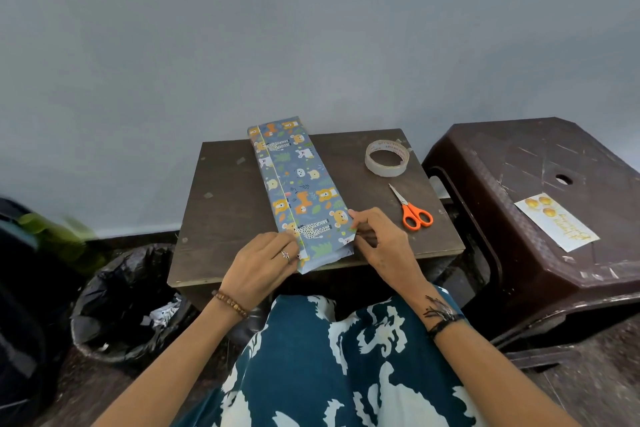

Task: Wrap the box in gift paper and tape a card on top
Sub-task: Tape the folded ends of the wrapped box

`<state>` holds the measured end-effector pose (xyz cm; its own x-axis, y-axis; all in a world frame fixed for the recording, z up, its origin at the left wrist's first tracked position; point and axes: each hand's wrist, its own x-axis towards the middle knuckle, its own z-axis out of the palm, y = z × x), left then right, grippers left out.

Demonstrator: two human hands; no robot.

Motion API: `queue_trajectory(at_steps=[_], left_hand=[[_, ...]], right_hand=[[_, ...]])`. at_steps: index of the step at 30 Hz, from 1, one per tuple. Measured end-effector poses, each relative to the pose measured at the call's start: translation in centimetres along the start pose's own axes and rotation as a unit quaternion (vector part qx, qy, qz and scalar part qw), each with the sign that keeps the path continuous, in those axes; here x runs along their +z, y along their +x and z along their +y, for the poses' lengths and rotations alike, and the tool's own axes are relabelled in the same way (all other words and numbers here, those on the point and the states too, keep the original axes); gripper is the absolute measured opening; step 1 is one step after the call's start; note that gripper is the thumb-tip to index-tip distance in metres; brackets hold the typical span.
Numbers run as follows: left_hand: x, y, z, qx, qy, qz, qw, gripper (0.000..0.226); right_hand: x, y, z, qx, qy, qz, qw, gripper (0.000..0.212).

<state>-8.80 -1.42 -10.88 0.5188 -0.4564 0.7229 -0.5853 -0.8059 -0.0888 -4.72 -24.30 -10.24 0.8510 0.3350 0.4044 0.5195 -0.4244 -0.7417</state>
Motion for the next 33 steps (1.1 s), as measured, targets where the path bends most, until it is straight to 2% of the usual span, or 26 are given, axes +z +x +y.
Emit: queue_trajectory(at_steps=[3, 8, 10, 13, 20, 24, 29, 31, 33], left_hand=[[0.1, -0.1, -0.1, 0.008, -0.011, 0.002, 1.000, 0.018], [0.2, -0.2, -0.7, 0.029, -0.014, -0.015, 0.999, 0.020], [0.3, -0.3, -1.0, 0.040, -0.017, -0.029, 0.999, 0.018], [0.3, -0.4, -1.6, 0.072, 0.003, -0.056, 0.996, 0.003], [-0.4, 0.5, -2.6, 0.156, 0.026, -0.110, 0.981, 0.012], [0.0, 0.4, -2.2, 0.148, 0.033, -0.102, 0.983, 0.017], [-0.5, 0.5, -1.6, 0.096, 0.027, -0.134, 0.986, 0.046], [-0.6, 0.5, -1.6, 0.100, 0.027, -0.129, 0.986, 0.041], [-0.6, 0.4, -1.8, 0.115, 0.039, -0.126, 0.985, 0.015]], right_hand=[[-0.1, 0.2, 0.4, -0.031, -0.036, 0.005, 0.999, 0.013], [-0.1, 0.3, 1.0, -0.053, -0.061, 0.016, 0.997, 0.014], [-0.1, 0.4, 1.2, -0.057, -0.073, 0.020, 0.996, 0.018], [-0.1, 0.4, 1.2, -0.071, -0.094, 0.013, 0.993, 0.019], [-0.3, 0.3, 1.3, -0.077, -0.109, -0.007, 0.991, 0.021], [-0.2, 0.3, 1.2, -0.082, -0.090, -0.003, 0.993, 0.016], [-0.3, 0.5, 1.3, -0.075, -0.066, 0.009, 0.995, 0.013], [-0.3, 0.5, 1.4, -0.072, -0.062, 0.007, 0.995, 0.012], [-0.3, 0.4, 1.7, -0.079, -0.067, 0.007, 0.995, 0.011]])
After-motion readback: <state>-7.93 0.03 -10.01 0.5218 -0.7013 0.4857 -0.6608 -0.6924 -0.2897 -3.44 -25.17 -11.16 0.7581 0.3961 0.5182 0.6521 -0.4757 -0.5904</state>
